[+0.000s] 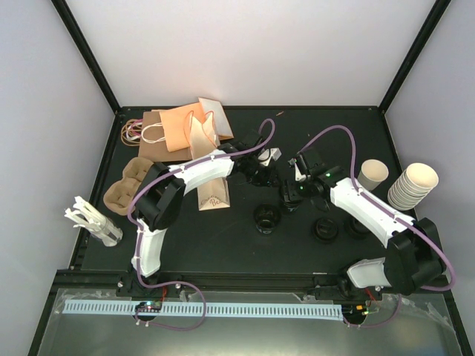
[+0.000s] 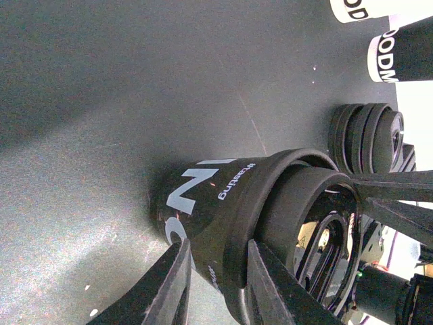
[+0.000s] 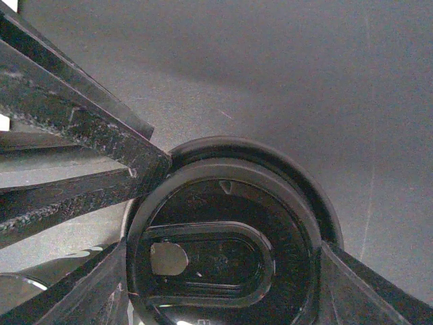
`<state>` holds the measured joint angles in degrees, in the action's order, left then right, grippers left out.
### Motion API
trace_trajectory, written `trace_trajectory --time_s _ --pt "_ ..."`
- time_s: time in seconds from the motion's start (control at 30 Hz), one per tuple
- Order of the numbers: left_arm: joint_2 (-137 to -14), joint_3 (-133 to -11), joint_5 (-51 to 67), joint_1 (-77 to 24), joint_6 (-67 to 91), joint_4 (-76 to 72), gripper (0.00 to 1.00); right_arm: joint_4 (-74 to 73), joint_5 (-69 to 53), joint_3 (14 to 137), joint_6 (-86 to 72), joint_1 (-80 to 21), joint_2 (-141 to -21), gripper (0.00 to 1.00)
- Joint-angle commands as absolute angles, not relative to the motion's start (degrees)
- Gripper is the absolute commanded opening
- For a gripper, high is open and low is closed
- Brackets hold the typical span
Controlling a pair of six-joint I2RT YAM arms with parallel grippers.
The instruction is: Pack the takeout coffee
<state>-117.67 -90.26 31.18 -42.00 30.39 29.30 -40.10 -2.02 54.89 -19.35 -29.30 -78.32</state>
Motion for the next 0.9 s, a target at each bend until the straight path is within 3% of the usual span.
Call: trace_trajectory --time_s 0.0,0.33,0.87 --pt "-122.1 -88.2 28.8 -42.8 31.1 26.8 0.26 -47.5 -9.7 51.6 -18.4 -31.7 -82.3 0.58" --pt "-119.3 -87.9 28.2 -43.1 30.5 27.2 0.25 -46.8 -7.8 51.6 -20.3 -31.9 -81.5 0.59" --pt "-103.9 -78.8 26.5 -43.1 30.2 25.4 0.28 -46.2 -4.5 53.4 -22.0 -31.8 -81.8 0.59"
